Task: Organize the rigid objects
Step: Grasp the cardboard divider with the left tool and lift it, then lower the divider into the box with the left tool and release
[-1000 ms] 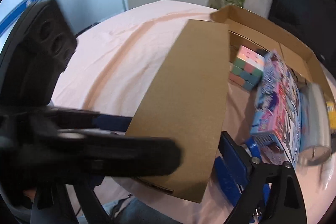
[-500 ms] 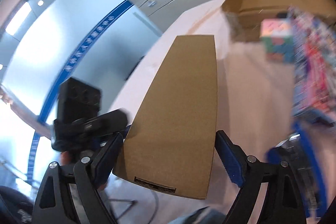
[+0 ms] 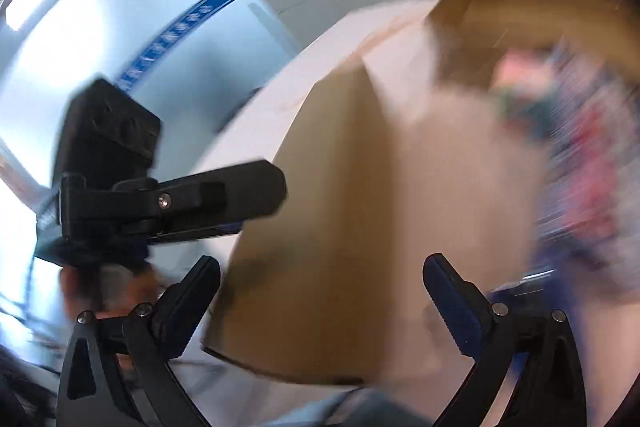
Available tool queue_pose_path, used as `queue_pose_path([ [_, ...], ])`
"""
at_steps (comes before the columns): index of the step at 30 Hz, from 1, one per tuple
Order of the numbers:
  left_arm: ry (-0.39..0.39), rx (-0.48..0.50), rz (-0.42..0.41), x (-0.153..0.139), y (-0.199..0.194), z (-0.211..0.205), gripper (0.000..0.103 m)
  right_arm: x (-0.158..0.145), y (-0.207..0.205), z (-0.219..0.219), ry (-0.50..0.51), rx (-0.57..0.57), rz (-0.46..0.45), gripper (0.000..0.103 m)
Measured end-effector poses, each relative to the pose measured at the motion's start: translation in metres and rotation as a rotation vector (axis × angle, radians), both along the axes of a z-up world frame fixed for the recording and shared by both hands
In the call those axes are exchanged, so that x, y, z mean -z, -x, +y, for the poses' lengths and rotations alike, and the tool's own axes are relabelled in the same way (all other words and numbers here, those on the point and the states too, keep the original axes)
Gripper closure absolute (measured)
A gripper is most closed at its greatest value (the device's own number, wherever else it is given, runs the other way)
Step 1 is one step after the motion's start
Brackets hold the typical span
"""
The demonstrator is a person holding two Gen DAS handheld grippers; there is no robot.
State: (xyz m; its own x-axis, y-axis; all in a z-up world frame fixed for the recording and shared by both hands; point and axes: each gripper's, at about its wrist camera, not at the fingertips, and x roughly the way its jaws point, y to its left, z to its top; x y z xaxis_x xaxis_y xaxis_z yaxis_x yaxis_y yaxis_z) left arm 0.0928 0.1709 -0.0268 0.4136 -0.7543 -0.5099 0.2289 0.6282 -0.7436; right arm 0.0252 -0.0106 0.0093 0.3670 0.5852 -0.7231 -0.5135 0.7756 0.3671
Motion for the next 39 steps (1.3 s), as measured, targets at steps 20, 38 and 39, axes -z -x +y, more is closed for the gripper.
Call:
queue_pose_path([
  [20, -0.415, -0.121, 0.152, 0.036, 0.013, -0.010, 0.067, 0.054, -0.016, 0.019, 0.243, 0.060, 0.045, 0.090],
  [38, -0.628, -0.174, -0.357, -0.161, -0.111, -0.057, 0.086, -0.119, -0.130, -0.028, 0.049, 0.269, -0.273, 0.092],
  [39, -0.621, -0.168, -0.343, -0.165, -0.131, -0.056, 0.086, -0.124, -0.150, -0.029, 0.046, 0.281, -0.261, 0.092],
])
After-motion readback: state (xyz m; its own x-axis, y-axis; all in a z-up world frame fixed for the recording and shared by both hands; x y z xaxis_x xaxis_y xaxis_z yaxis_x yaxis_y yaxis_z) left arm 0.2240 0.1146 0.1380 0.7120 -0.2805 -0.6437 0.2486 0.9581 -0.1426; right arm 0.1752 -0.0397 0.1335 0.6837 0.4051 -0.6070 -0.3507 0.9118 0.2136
